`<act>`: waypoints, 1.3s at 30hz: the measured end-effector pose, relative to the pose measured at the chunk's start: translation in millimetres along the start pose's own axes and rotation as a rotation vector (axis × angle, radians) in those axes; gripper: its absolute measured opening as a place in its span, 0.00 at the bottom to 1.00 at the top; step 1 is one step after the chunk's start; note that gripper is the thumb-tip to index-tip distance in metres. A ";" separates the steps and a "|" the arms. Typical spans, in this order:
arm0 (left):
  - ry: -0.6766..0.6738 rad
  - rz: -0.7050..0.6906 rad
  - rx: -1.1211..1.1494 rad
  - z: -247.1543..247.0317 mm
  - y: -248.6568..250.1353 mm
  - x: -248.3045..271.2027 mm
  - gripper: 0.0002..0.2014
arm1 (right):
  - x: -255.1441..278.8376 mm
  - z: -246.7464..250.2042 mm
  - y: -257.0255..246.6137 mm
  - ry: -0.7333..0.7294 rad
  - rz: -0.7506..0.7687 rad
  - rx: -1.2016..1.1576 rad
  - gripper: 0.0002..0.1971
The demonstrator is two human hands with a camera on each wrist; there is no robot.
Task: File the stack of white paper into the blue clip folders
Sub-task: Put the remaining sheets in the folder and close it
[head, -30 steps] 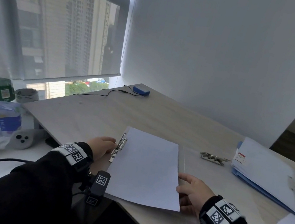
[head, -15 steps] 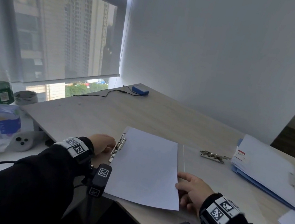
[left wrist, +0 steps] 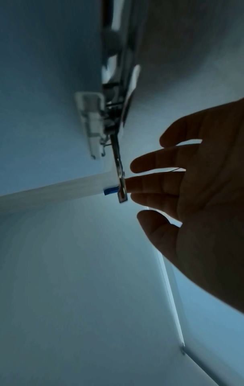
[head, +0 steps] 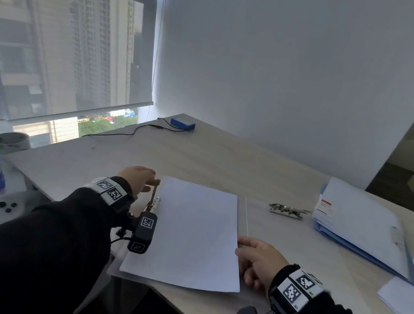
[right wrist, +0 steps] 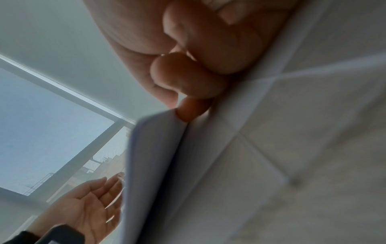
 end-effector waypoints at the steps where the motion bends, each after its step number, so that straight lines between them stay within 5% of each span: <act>1: 0.016 -0.002 0.028 4.5 -3.2 3.1 0.16 | -0.5 0.3 0.4 0.004 0.001 0.000 0.12; 11: -0.043 0.013 -0.009 13.8 -49.0 17.1 0.02 | -3.9 3.4 2.9 0.046 -0.007 -0.014 0.17; 16: -0.114 0.087 -0.002 10.9 -48.8 15.1 0.05 | -2.8 2.9 2.6 0.047 -0.010 -0.033 0.17; 21: -0.182 0.113 -0.232 18.6 -53.1 13.9 0.08 | -1.5 2.5 1.8 0.043 -0.010 -0.028 0.17; 29: -0.123 -0.024 -0.625 7.1 -49.9 10.6 0.08 | -3.5 2.7 4.3 0.043 -0.017 -0.031 0.17; 39: -0.124 -0.030 -0.655 6.6 -50.7 8.8 0.12 | -4.2 2.5 4.7 0.050 -0.020 -0.033 0.19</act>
Point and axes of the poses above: each hand's wrist, its own x-axis away from the middle knuckle, its own z-axis out of the back of the hand, y = z × x, the point moved 4 cm from there along -x, towards the middle knuckle, and after that the axes turned 8 degrees about -x, right-handed, at the moved point
